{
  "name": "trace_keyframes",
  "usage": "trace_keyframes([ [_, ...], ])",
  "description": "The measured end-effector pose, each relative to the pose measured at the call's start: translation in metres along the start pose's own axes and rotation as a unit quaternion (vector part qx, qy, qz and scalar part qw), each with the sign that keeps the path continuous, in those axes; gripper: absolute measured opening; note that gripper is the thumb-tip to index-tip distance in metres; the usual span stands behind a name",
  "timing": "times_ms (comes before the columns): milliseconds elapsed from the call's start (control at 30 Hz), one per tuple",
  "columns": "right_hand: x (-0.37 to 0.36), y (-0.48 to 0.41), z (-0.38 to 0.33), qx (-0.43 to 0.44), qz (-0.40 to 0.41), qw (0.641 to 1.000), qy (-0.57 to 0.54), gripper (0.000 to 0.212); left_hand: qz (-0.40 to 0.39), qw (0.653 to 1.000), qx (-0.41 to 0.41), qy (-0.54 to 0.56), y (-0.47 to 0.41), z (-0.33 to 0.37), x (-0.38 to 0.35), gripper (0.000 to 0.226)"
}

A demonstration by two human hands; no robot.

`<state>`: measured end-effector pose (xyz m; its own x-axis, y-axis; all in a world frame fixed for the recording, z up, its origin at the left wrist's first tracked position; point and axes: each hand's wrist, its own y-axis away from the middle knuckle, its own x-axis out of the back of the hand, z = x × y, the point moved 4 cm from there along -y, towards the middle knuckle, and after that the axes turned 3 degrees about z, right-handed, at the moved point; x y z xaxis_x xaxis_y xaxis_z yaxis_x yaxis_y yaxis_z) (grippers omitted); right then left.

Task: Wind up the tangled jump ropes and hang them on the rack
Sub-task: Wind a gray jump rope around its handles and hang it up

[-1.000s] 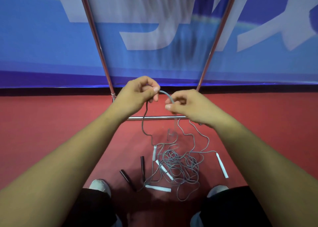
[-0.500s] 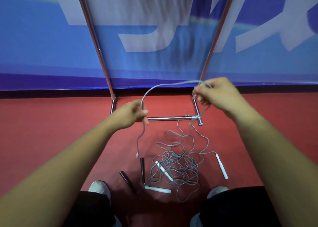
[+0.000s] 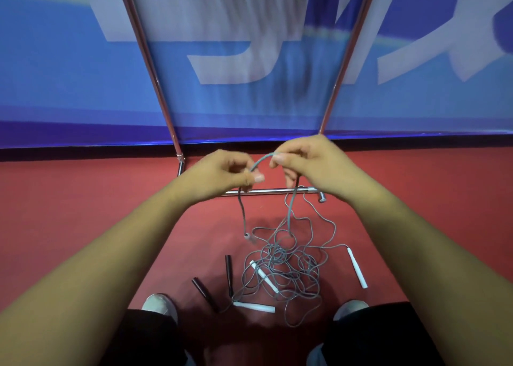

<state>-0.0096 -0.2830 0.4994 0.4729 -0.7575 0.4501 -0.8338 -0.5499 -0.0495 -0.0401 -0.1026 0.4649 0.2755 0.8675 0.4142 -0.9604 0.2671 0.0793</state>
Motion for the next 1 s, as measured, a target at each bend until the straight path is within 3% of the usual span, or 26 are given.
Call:
trace_keyframes([
  [133, 0.021, -0.005, 0.002, -0.003, 0.117, 0.983, -0.141, 0.022, -0.103, 0.98, 0.09, -0.147, 0.0, -0.052, -0.007, 0.019],
  [200, 0.033, -0.006, 0.008, -0.015, 0.178, 0.967, -0.18, 0.024, -0.135, 0.972, 0.136, -0.137, 0.004, -0.072, -0.01, 0.026],
  [367, 0.062, -0.003, 0.021, -0.044, 0.278, 0.948, -0.149, 0.024, -0.095, 0.974, 0.155, -0.139, 0.013, -0.103, 0.003, 0.03],
  [500, 0.065, -0.001, 0.045, -0.104, 0.29, 0.949, -0.062, 0.024, 0.002, 0.981, 0.16, -0.106, 0.011, -0.102, 0.012, 0.025],
  [633, 0.068, -0.003, 0.063, -0.159, 0.297, 0.942, 0.001, 0.027, 0.116, 0.974, 0.174, 0.091, 0.006, -0.084, 0.008, 0.007],
  [700, 0.067, -0.003, 0.067, -0.174, 0.28, 0.943, 0.036, 0.026, 0.155, 0.957, 0.16, 0.184, 0.002, -0.071, 0.007, 0.01],
  [900, 0.051, -0.006, 0.055, -0.175, 0.164, 0.962, 0.127, 0.022, 0.146, 0.93, 0.146, 0.303, -0.002, -0.031, -0.002, 0.021],
  [1000, 0.04, -0.004, 0.051, -0.18, 0.111, 0.968, 0.133, 0.028, 0.162, 0.894, 0.15, 0.389, -0.005, -0.026, -0.005, 0.009],
])
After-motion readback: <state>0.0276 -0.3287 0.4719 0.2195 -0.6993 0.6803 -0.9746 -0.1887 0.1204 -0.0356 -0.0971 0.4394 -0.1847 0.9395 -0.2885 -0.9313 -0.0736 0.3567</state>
